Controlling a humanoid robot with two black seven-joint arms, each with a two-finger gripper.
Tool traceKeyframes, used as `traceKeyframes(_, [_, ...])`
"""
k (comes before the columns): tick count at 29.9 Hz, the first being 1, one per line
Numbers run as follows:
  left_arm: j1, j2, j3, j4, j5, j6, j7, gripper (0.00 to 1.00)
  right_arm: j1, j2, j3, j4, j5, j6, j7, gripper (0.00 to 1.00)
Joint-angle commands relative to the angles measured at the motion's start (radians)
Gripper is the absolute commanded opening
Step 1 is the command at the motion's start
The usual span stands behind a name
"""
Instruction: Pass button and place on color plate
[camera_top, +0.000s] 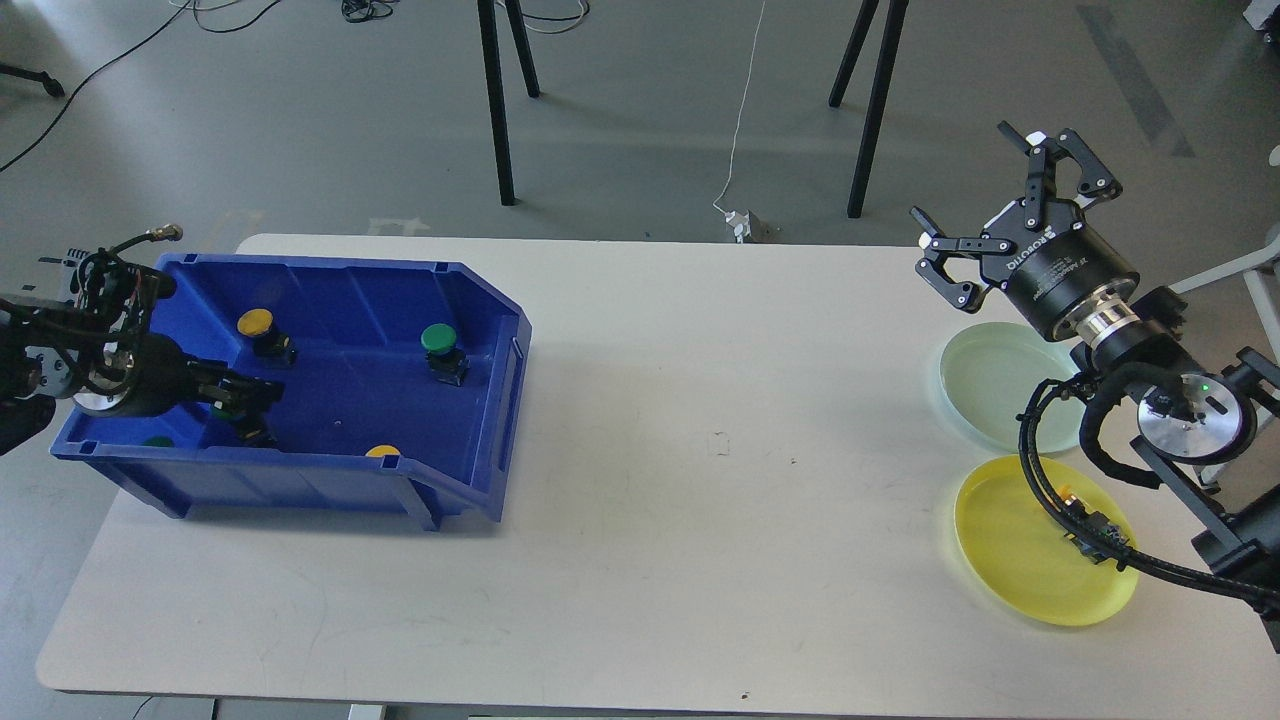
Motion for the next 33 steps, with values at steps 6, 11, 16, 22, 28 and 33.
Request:
traceKeyframes(6, [0.003, -0.004, 0.002, 0.038, 0.048, 0.000, 0.000, 0.76, -0.003, 0.000, 0.000, 0.000, 0.001, 0.000, 0.002, 0.99])
traceKeyframes(11, [0.009, -0.004, 0.002, 0.044, 0.053, -0.002, 0.000, 0.75, -0.011, 0.000, 0.002, 0.000, 0.001, 0.000, 0.002, 0.99])
traceKeyframes(16, [0.015, -0.004, 0.000, 0.044, 0.052, -0.002, 0.000, 0.75, -0.020, 0.000, 0.002, 0.000, 0.001, 0.000, 0.002, 0.99])
traceKeyframes(22, [0.014, -0.004, -0.001, 0.043, 0.052, -0.003, 0.000, 0.75, -0.023, 0.000, 0.008, 0.000, 0.001, 0.001, 0.002, 0.99])
traceKeyframes(28, [0.017, -0.028, -0.001, 0.043, 0.052, -0.009, 0.000, 0.75, -0.031, 0.000, 0.011, 0.000, 0.001, 0.001, 0.002, 0.99])
traceKeyframes(33, [0.026, -0.032, -0.001, 0.043, 0.052, -0.011, 0.000, 0.75, -0.037, 0.000, 0.019, 0.000, 0.001, 0.001, 0.002, 0.99])
